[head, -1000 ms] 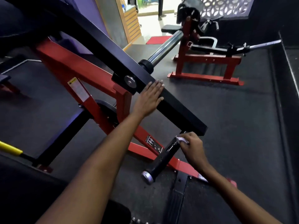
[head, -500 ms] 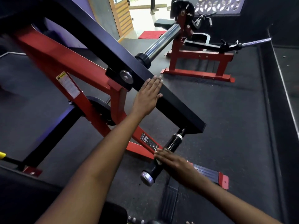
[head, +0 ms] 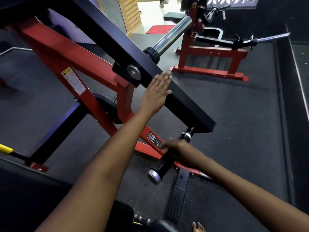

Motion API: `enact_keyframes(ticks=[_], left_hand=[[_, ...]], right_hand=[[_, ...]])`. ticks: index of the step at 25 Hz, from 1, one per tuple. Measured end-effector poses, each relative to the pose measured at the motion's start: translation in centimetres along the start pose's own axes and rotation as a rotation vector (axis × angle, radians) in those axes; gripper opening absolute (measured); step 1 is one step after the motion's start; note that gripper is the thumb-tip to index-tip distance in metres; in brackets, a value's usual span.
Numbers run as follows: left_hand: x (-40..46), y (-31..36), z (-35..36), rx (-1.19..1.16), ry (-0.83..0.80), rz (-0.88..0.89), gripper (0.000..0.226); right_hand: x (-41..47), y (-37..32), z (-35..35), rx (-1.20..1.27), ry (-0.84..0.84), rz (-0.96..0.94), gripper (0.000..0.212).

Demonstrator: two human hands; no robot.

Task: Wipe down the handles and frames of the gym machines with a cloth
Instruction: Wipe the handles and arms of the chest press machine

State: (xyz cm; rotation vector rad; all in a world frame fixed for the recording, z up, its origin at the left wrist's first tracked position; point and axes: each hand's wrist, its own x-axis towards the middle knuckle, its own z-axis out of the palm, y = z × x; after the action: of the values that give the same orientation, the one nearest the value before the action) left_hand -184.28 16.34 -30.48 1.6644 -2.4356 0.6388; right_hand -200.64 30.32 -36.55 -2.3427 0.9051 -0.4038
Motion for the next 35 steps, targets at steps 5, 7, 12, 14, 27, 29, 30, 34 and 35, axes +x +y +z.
enact_keyframes(ticks=[5,7,12,14,27,29,30,34,35], left_hand=[[-0.2,0.4,0.1,-0.002,-0.003,-0.014,0.06],[-0.3,0.4,0.2,-0.012,0.024,-0.018,0.057],[-0.4,0.5,0.6,-0.021,0.06,-0.02,0.054],[-0.4,0.6,0.6,-0.032,0.06,-0.033,0.054],[-0.4,0.9,0.2,-0.024,0.035,-0.057,0.057],[-0.4,0.8,0.2,-0.025,0.026,-0.057,0.059],[-0.4,0.8,0.2,-0.023,0.026,-0.056,0.058],[-0.4,0.8,0.2,-0.006,0.02,-0.056,0.057],[-0.4,0.8,0.1,-0.01,0.009,-0.062,0.058]], right_hand=[[-0.7,2.9,0.0,-0.077,0.268,0.225,0.028],[-2.5,-2.1,2.9,0.013,0.204,-0.031,0.034],[-2.9,1.4,2.4,-0.031,0.355,-0.067,0.033],[-3.1,4.4,0.9,-0.029,0.478,0.111,0.034],[1.7,2.1,-1.0,-0.184,0.12,0.338,0.019],[2.7,-1.6,0.5,-0.143,-0.094,0.234,0.015],[2.4,-3.6,1.3,-0.107,-0.121,0.143,0.015],[-2.2,-5.0,3.6,0.122,0.089,-0.192,0.022],[-3.7,-3.9,3.9,0.143,0.148,-0.263,0.026]])
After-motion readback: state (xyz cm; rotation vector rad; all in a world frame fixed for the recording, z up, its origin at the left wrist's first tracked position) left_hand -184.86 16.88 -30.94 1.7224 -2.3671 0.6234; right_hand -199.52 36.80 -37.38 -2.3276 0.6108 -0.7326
